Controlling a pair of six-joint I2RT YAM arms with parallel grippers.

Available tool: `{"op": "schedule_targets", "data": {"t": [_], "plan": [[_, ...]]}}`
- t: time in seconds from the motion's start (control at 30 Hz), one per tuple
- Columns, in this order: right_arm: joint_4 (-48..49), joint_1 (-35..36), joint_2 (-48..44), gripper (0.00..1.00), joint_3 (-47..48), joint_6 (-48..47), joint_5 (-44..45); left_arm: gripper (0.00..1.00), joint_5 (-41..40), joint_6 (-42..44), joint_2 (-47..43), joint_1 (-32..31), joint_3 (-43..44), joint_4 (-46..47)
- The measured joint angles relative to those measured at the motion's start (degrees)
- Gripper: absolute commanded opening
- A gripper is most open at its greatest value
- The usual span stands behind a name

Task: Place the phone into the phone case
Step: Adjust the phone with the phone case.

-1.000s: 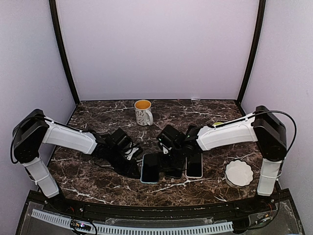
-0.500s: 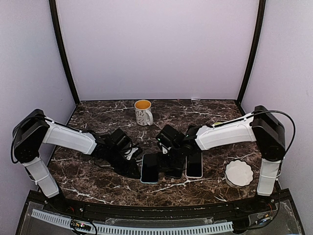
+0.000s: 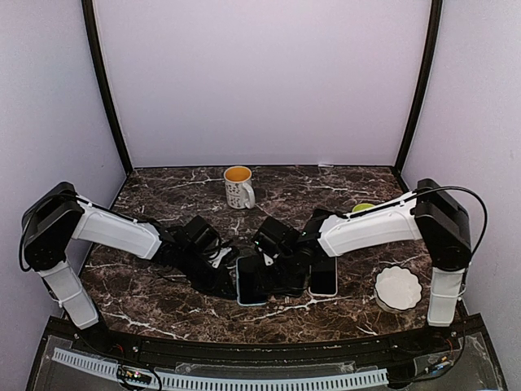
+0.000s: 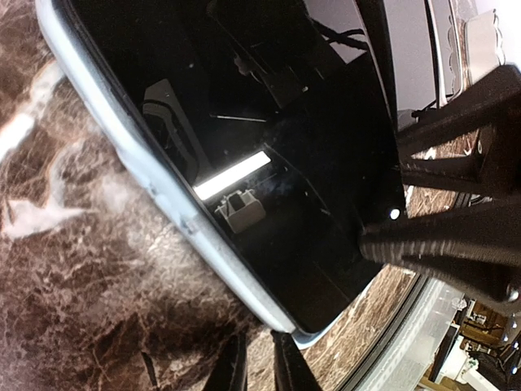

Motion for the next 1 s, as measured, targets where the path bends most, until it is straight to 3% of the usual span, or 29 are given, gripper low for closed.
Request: {"op": "schedule_targets", "data": {"t": [0.3, 0.57, 1.0], "plan": [[-5.4, 1.0, -0.2, 0.48, 1.3, -2.4, 0.0, 0.15, -1.3, 0.7, -0.4, -0.5, 0.0, -0.2], [-6.9, 1.2, -0.4, 0.15, 2.2, -3.1, 0.4, 0.13, -1.6, 1.2, -0.5, -0.7, 0.0, -0.2], [-7.7, 1.3, -0.7, 0.04, 2.5, -1.9, -0.5, 0.10, -2.2, 1.3, -0.7, -0.7, -0.7, 0.6]]}}
